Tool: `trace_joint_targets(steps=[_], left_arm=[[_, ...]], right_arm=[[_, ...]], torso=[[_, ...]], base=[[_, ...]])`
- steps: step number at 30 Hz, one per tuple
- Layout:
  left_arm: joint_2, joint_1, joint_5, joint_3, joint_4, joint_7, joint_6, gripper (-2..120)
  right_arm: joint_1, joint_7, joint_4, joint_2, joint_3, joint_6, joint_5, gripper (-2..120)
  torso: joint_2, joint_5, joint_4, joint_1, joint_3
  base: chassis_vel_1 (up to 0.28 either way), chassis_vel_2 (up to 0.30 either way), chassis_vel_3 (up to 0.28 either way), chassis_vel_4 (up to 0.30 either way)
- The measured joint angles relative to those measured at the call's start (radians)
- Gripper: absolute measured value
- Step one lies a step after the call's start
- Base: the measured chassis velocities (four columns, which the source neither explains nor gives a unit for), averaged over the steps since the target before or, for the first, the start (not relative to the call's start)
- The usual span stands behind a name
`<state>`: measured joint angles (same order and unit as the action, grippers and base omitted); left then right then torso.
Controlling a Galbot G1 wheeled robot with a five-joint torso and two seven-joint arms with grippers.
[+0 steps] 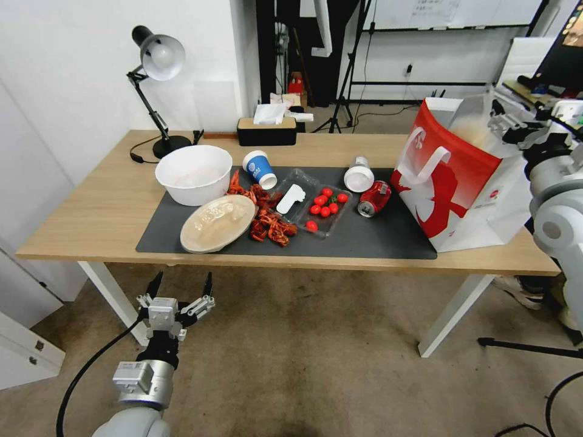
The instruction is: Pick up the trash from the table and place it into the takeout bag.
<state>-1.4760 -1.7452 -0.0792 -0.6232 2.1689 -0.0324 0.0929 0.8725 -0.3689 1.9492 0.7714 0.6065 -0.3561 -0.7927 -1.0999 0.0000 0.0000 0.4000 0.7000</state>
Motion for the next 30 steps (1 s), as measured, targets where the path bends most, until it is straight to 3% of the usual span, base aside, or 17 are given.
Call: trace_joint_targets(steps=[4, 12, 15, 18, 19, 20, 21, 22, 24, 26, 28, 30], left_arm=[[0.004, 0.000, -0.001, -0.005, 0.000, 0.001, 0.005, 100], [0.000, 0.002, -0.001, -0.004, 0.001, 0.012, 0.010, 100], [0.000, 0.006, -0.004, -0.004, -0.001, 0.022, 0.013, 100], [0.001, 0.006, -0.008, -0.006, -0.007, 0.023, 0.019, 100], [0.001, 0.006, -0.008, -0.006, -0.007, 0.023, 0.019, 100], [0.001, 0.005, -0.009, -0.007, -0.009, 0.023, 0.021, 100], [0.002, 0.004, -0.009, -0.007, -0.012, 0.021, 0.026, 100], [0.002, 0.004, -0.009, -0.007, -0.012, 0.021, 0.026, 100], [0.003, 0.003, -0.010, -0.007, -0.020, 0.020, 0.033, 100], [0.003, 0.003, -0.010, -0.006, -0.023, 0.019, 0.037, 100], [0.006, 0.003, -0.010, -0.004, -0.032, 0.017, 0.046, 100], [0.006, 0.002, -0.010, -0.003, -0.034, 0.017, 0.049, 100]], right_arm=[[0.007, -0.003, 0.002, 0.003, 0.000, 0.000, -0.014, 100], [0.045, 0.030, 0.058, 0.010, 0.025, 0.007, -0.103, 100], [0.114, 0.071, 0.116, 0.029, 0.045, 0.008, -0.111, 100], [0.303, 0.150, 0.218, 0.114, 0.055, 0.042, -0.061, 100], [0.303, 0.150, 0.218, 0.114, 0.055, 0.042, -0.061, 100], [0.356, 0.173, 0.233, 0.149, 0.052, 0.112, -0.012, 100], [0.416, 0.204, 0.244, 0.195, 0.044, 0.252, 0.063, 100], [0.416, 0.204, 0.244, 0.195, 0.044, 0.252, 0.063, 100], [0.513, 0.246, 0.247, 0.267, 0.016, 0.454, 0.158, 100], [0.543, 0.260, 0.245, 0.290, 0.000, 0.487, 0.182, 100], [0.578, 0.280, 0.239, 0.322, -0.020, 0.581, 0.248, 100], [0.581, 0.282, 0.240, 0.323, -0.021, 0.601, 0.262, 100]], torso=[[0.000, 0.0001, 0.0000, 0.000, 0.000], [0.000, 0.0000, 0.0001, 0.000, 0.000], [0.000, -0.0003, 0.0002, 0.000, 0.000], [0.000, 0.0001, -0.0001, 0.000, 0.000], [0.000, 0.0001, -0.0001, 0.000, 0.000], [0.000, 0.0004, -0.0002, 0.000, 0.000], [0.000, -0.0001, 0.0001, 0.000, 0.000], [0.000, -0.0001, 0.0001, 0.000, 0.000], [0.000, -0.0002, -0.0004, 0.000, 0.000], [0.000, 0.0005, -0.0006, 0.000, 0.000], [0.000, -0.0006, 0.0001, 0.000, 0.000], [0.000, -0.0003, 0.0003, 0.000, 0.000]], base=[[0.000, 0.000, 0.000, 0.000], [0.000, 0.000, 0.000, 0.000], [0.000, 0.000, 0.000, 0.000], [0.000, 0.000, 0.000, 0.000], [0.000, 0.000, 0.000, 0.000], [0.000, 0.000, 0.000, 0.000], [0.000, 0.000, 0.000, 0.000], [0.000, 0.000, 0.000, 0.000], [0.000, 0.000, 0.000, 0.000], [0.000, 0.000, 0.000, 0.000], [0.000, 0.000, 0.000, 0.000], [0.000, 0.000, 0.000, 0.000]])
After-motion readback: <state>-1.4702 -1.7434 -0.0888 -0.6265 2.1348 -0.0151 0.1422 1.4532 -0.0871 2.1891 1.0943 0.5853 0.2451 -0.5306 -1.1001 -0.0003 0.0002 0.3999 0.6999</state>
